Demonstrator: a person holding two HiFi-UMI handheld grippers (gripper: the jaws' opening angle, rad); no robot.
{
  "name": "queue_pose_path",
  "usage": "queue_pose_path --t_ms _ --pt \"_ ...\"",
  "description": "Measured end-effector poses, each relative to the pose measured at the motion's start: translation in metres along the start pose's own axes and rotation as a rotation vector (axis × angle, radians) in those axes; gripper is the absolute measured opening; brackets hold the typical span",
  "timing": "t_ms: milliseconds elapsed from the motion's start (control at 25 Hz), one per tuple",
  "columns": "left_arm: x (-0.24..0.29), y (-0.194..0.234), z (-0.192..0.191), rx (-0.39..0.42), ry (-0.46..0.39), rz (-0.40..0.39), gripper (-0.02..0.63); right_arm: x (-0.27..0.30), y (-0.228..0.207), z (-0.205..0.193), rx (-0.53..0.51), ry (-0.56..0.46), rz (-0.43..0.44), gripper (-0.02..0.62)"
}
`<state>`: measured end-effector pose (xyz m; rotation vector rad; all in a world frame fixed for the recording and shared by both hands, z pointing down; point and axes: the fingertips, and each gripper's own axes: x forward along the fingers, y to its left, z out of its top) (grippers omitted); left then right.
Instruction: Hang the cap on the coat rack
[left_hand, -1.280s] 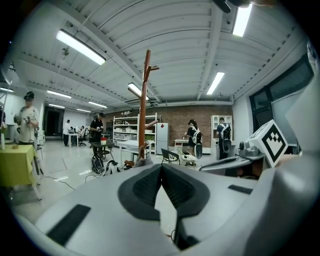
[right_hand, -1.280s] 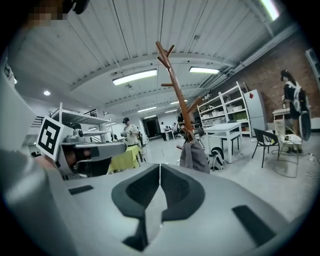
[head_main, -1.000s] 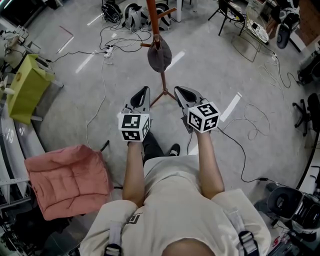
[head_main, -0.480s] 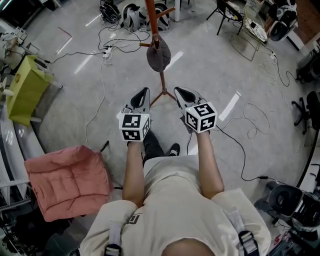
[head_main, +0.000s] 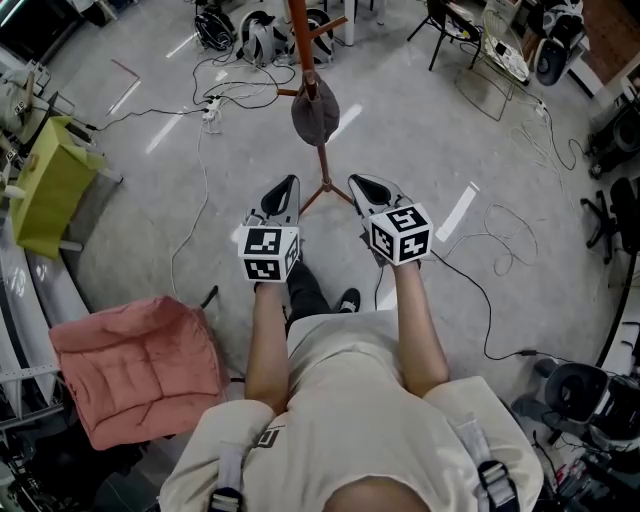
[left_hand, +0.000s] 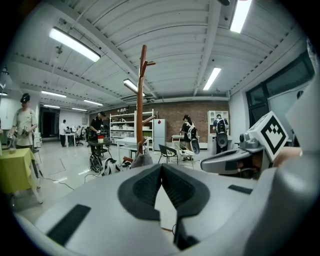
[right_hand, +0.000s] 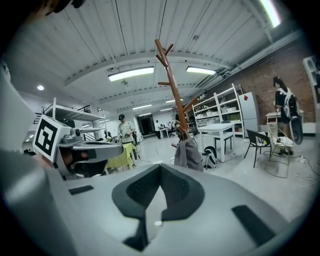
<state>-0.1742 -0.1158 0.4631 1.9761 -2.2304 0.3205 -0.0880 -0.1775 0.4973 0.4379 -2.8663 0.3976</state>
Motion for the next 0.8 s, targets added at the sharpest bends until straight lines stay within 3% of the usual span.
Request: queue_pose_path --t_ms 800 --pt "-0.001 0.005 -0.019 -0.043 0.03 -0.004 0.008 0.005 0.007 -0.014 -0.021 0.04 0.006 0.005"
